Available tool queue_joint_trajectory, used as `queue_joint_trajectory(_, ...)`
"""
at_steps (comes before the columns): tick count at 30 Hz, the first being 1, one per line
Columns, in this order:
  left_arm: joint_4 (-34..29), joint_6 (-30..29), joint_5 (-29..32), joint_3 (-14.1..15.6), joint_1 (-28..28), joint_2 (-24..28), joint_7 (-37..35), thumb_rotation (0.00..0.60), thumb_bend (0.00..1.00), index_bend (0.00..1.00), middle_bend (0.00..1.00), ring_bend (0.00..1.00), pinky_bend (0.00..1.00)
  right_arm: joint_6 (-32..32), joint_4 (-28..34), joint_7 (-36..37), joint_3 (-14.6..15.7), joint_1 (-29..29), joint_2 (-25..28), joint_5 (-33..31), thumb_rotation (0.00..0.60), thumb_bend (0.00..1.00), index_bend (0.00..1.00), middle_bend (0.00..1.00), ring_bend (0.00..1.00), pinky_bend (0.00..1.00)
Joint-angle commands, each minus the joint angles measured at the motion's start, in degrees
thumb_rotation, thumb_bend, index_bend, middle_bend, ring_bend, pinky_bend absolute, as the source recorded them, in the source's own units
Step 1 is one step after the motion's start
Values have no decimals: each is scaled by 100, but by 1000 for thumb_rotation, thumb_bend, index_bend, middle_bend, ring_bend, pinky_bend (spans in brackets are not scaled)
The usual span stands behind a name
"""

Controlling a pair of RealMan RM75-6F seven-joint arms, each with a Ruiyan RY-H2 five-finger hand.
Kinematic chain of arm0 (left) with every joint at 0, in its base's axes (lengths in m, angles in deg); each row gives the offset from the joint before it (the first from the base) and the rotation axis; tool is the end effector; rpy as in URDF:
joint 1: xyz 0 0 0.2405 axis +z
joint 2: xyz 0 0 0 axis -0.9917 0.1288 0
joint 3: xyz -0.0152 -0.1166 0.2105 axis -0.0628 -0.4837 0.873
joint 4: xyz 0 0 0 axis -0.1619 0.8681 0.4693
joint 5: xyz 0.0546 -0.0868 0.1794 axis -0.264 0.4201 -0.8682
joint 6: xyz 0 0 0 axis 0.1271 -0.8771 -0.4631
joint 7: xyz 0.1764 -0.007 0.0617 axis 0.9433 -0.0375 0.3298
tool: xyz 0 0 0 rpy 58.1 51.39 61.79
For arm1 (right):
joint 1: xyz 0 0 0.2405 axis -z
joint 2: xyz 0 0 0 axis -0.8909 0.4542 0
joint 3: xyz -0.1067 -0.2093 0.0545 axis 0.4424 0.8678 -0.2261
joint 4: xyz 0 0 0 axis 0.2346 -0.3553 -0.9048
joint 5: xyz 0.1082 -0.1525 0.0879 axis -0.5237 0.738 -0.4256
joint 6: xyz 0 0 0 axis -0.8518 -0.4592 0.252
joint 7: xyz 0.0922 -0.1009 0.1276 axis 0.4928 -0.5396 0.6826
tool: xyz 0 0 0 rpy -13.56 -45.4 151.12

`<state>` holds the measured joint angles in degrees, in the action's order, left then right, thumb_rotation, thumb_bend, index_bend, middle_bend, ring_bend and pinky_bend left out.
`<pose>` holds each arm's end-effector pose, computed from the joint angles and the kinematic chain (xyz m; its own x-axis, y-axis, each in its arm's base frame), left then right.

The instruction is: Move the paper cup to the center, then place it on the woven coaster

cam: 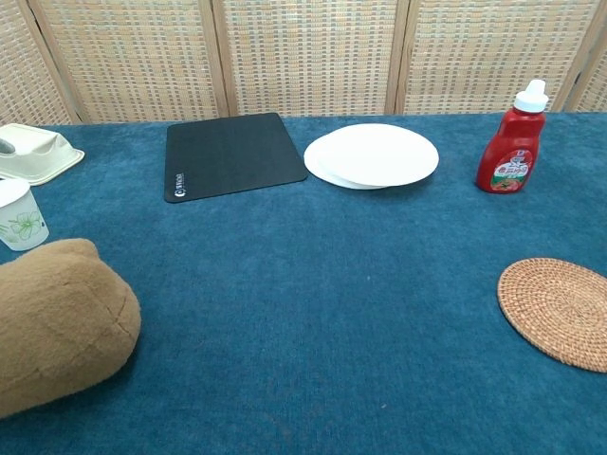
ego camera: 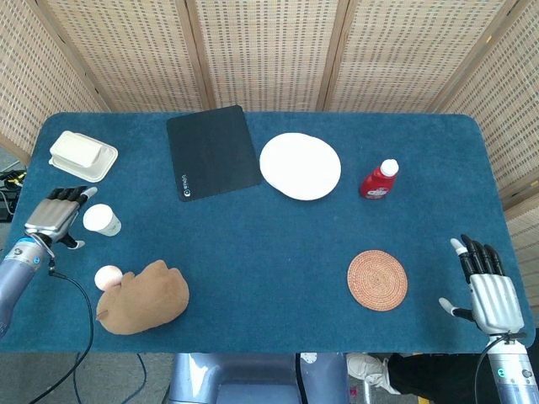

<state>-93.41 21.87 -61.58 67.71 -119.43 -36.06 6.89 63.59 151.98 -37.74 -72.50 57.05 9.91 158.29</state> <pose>-0.3142 0.3961 0.1139 0.6093 0.4475 0.6546 0.7548 -0.0744 -0.6518 -0.2949 -0.2326 0.1383 0.4164 -0.0241 0.9089 -0.9090 0.0085 0.4167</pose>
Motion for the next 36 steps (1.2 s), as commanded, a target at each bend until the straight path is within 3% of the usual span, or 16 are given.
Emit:
queue_joint_trajectory(1, 78, 52, 138, 43, -114, -110, 130, 600, 196, 0, 0, 0, 0, 8, -9, 15, -5, 2, 2, -3, 600, 18, 0, 0, 0, 0)
queue_joint_trajectory(15, 323, 154, 706, 213, -403, -415, 464, 600, 202, 9, 0, 0, 0, 52, -40, 71, -30, 19, -6, -23, 600, 18, 0, 0, 0, 0)
queue_joint_trajectory(26, 417, 116, 894, 363, -470, -581, 492, 600, 204, 207, 0, 0, 0, 69, -50, 70, -27, 20, -20, -1, 600, 18, 0, 0, 0, 0)
queue_joint_trajectory(30, 445, 97, 861, 385, -472, -631, 441, 600, 259, 288, 0, 0, 0, 65, -44, 56, -28, 21, -22, -12, 600, 17, 0, 0, 0, 0)
queue_joint_trajectory(36, 481, 21, 799, 419, -456, -693, 394, 600, 295, 310, 0, 0, 0, 92, -49, 81, -38, 31, -25, -12, 600, 18, 0, 0, 0, 0)
